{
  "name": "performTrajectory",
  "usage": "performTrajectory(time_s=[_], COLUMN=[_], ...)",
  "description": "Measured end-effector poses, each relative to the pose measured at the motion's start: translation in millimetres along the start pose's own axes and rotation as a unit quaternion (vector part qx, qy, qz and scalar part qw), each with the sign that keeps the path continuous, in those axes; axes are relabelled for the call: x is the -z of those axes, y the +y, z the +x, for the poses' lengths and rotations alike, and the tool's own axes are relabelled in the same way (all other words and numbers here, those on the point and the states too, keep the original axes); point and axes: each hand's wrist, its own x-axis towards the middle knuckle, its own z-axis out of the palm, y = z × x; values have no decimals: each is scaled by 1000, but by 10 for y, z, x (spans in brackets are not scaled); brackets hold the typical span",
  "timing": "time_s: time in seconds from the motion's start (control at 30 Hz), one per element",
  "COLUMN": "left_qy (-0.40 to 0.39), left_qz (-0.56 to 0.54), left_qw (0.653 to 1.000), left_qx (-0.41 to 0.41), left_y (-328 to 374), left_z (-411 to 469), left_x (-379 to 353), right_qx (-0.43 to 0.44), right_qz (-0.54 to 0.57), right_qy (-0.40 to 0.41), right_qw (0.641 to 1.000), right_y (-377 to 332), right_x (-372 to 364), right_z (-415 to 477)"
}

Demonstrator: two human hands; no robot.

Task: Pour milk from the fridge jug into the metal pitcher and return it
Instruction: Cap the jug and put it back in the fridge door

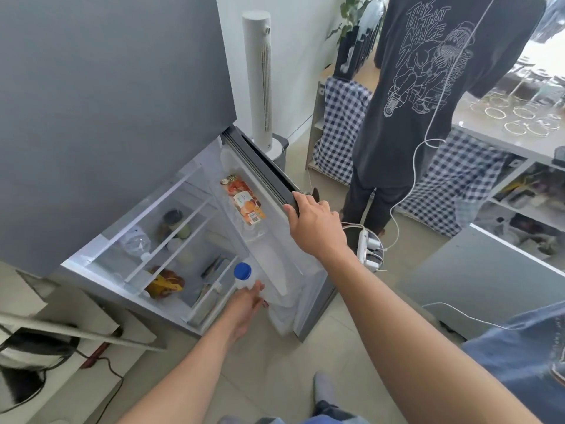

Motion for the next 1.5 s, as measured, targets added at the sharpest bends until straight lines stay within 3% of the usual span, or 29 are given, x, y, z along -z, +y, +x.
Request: performTrajectory(time_s=[0.17, 0.37, 0.53, 0.83, 1.03, 1.3, 1.5], left_qy=[-19, -29, -68, -47, -6, 84, 137], left_qz=[157, 338, 425, 391, 419, 395, 407], left_qw=[987, 938, 897, 912, 902, 892, 858], left_qx=[-22, -78, -103, -117, -108, -205, -281], left_y=[-107, -249, -253, -77, 31, 585, 1011], left_z=[-38, 140, 301, 123, 91, -244, -698], left_x=[-99, -197, -271, -267, -6, 507, 867], right_qx=[1, 8, 7, 9, 52, 136, 170], right_qz=[0, -13, -9, -11, -11, 29, 68], right_qy=[-2, 1, -1, -4, -13, -68, -106], right_qw=[1000, 1000, 1000, 1000, 998, 988, 977], right_y=[19, 64, 74, 86, 125, 139, -68], right_x=[3, 10, 20, 30, 71, 36, -98], right_z=[13, 31, 33, 51, 55, 67, 186])
